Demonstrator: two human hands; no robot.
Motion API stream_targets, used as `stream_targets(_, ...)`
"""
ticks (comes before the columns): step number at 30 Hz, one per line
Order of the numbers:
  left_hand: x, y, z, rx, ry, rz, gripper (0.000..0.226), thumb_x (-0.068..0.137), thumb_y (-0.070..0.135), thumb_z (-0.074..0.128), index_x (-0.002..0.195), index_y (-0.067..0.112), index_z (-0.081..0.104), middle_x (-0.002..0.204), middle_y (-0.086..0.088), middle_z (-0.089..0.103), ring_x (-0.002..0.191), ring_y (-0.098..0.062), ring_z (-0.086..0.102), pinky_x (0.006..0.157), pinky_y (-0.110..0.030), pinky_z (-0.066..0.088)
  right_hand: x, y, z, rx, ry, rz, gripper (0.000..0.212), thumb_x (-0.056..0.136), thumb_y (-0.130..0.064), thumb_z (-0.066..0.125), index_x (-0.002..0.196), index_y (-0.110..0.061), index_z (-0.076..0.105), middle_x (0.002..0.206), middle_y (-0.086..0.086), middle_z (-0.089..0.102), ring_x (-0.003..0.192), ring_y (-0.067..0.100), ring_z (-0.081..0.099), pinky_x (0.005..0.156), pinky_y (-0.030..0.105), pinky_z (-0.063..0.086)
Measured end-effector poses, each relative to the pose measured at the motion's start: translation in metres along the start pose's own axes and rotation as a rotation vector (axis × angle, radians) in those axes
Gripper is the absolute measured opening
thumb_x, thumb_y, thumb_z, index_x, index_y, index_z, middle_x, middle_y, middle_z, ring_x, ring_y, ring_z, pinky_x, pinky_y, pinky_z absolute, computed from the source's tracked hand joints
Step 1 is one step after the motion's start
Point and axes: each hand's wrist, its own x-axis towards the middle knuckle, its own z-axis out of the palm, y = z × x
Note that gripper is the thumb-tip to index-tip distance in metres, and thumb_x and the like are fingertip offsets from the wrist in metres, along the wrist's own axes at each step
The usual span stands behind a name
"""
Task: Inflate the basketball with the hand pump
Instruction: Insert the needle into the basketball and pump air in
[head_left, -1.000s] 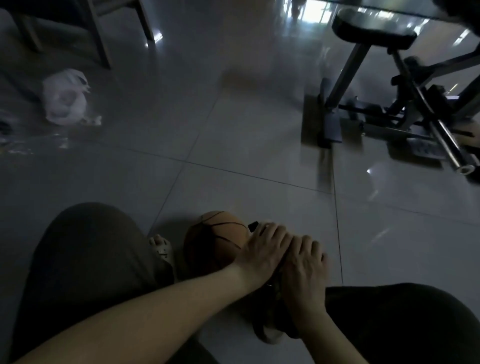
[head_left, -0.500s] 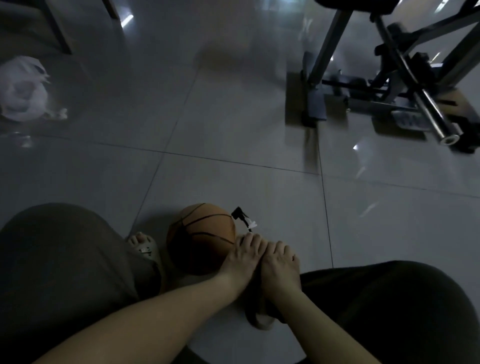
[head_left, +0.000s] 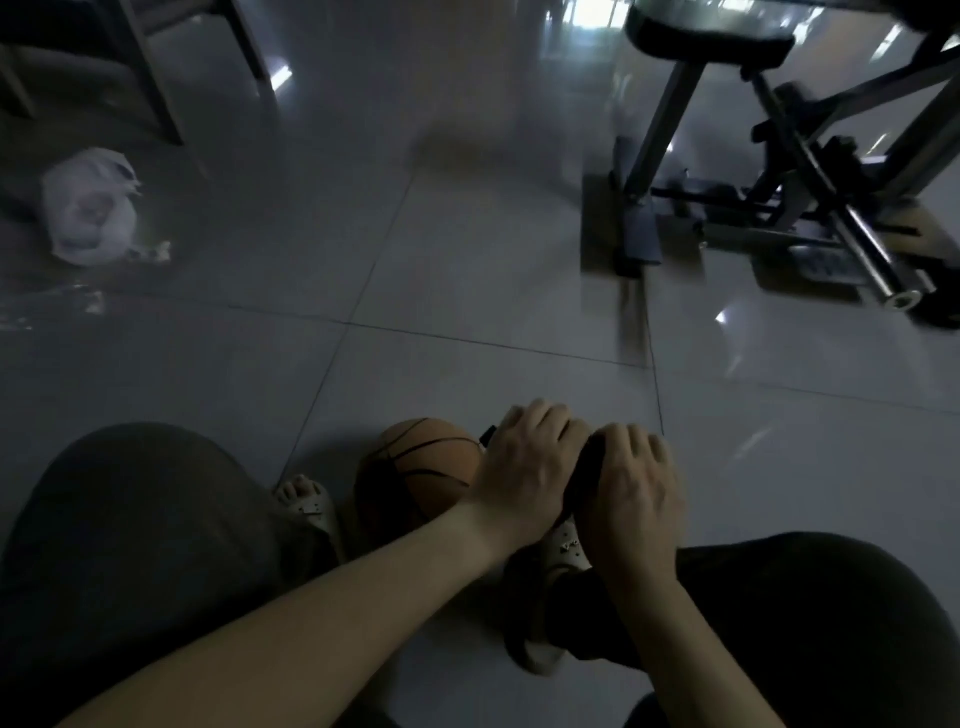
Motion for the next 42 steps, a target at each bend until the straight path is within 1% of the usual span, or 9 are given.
stream_targets(5, -0.039, -0.007, 0.058, 0.077, -0.144, -0.066, 0.020, 0.091, 0.023, 0.059, 0.107, 0.017, 0.048, 0.099, -0.005, 0.052, 0.090, -0.024, 0.047, 0.080, -0.037, 0.047, -0.019, 0.006, 0.053, -0.195, -0.297, -0.029, 0.024, 0.091, -0.025, 0.023, 0.093, -0.020, 0.047, 0.088, 0.003, 0.046, 0.076, 0.017, 0.032, 0.066, 0.031, 0.026)
stream_targets(10, -0.061, -0.016, 0.090, 0.174, -0.255, -0.035, 0.029, 0.083, 0.021, 0.063, 0.105, 0.017, 0.045, 0.096, -0.004, 0.051, 0.083, -0.020, 0.049, 0.072, -0.032, 0.048, -0.037, 0.017, 0.093, -0.237, -0.537, -0.036, 0.022, 0.091, -0.023, 0.028, 0.100, -0.018, 0.048, 0.093, 0.003, 0.044, 0.080, 0.020, 0.039, 0.069, 0.032, 0.035)
stream_targets(14, -0.077, -0.022, 0.105, 0.204, -0.333, 0.045, 0.031, 0.081, 0.024, 0.062, 0.106, 0.018, 0.045, 0.098, -0.003, 0.056, 0.086, -0.019, 0.050, 0.068, -0.029, 0.049, -0.041, 0.018, 0.103, -0.254, -0.716, -0.099, 0.021, 0.094, -0.025, 0.041, 0.110, -0.016, 0.051, 0.108, 0.007, 0.052, 0.095, 0.025, 0.050, 0.084, 0.036, 0.044)
stream_targets(17, -0.075, -0.023, 0.104, 0.164, -0.410, 0.021, 0.033, 0.084, 0.023, 0.054, 0.115, 0.018, 0.045, 0.108, -0.004, 0.059, 0.094, -0.020, 0.053, 0.074, -0.030, 0.051, -0.036, 0.021, 0.105, -0.212, -0.773, -0.092, 0.022, 0.095, -0.027, 0.046, 0.114, -0.016, 0.052, 0.113, 0.006, 0.053, 0.101, 0.024, 0.051, 0.090, 0.035, 0.044)
stream_targets(21, -0.046, -0.023, 0.082, -0.040, -0.562, 0.009, 0.036, 0.097, 0.012, 0.037, 0.131, 0.012, 0.048, 0.124, -0.011, 0.054, 0.116, -0.029, 0.047, 0.099, -0.040, 0.044, -0.024, 0.026, 0.087, -0.040, -0.866, 0.143, 0.026, 0.091, -0.026, 0.055, 0.115, -0.018, 0.047, 0.120, 0.005, 0.055, 0.110, 0.025, 0.053, 0.093, 0.036, 0.046)
stream_targets(25, -0.006, -0.041, 0.042, -0.240, -0.575, -0.012, 0.022, 0.089, 0.010, 0.052, 0.106, 0.016, 0.063, 0.106, -0.008, 0.065, 0.099, -0.030, 0.061, 0.081, -0.046, 0.053, -0.003, 0.019, 0.047, -0.027, -0.770, 0.127, 0.022, 0.092, -0.014, 0.055, 0.112, -0.013, 0.045, 0.119, 0.010, 0.054, 0.111, 0.029, 0.052, 0.082, 0.036, 0.044)
stream_targets(32, 0.044, -0.045, -0.027, -0.321, -0.433, 0.025, 0.025, 0.094, 0.021, 0.061, 0.117, 0.027, 0.070, 0.112, 0.001, 0.070, 0.102, -0.020, 0.063, 0.086, -0.038, 0.051, 0.027, -0.007, -0.028, -0.046, -0.425, 0.138, 0.012, 0.092, -0.021, 0.055, 0.097, -0.016, 0.046, 0.096, 0.005, 0.054, 0.084, 0.026, 0.051, 0.062, 0.036, 0.041)
stream_targets(38, 0.048, -0.039, -0.036, -0.389, -0.354, 0.057, 0.019, 0.092, 0.016, 0.059, 0.109, 0.023, 0.066, 0.102, 0.002, 0.067, 0.091, -0.017, 0.062, 0.081, -0.038, 0.053, 0.031, -0.018, -0.054, -0.078, -0.351, 0.116, 0.015, 0.094, -0.028, 0.054, 0.093, -0.017, 0.044, 0.088, 0.002, 0.053, 0.077, 0.025, 0.050, 0.061, 0.035, 0.039)
stream_targets(42, 0.046, -0.028, -0.018, -0.458, -0.337, 0.100, 0.022, 0.091, 0.008, 0.057, 0.110, 0.018, 0.062, 0.105, -0.001, 0.065, 0.089, -0.012, 0.054, 0.077, -0.027, 0.040, 0.028, -0.006, -0.050, -0.156, -0.359, 0.145, 0.015, 0.096, -0.029, 0.051, 0.092, -0.016, 0.044, 0.085, 0.003, 0.053, 0.074, 0.024, 0.050, 0.062, 0.035, 0.037)
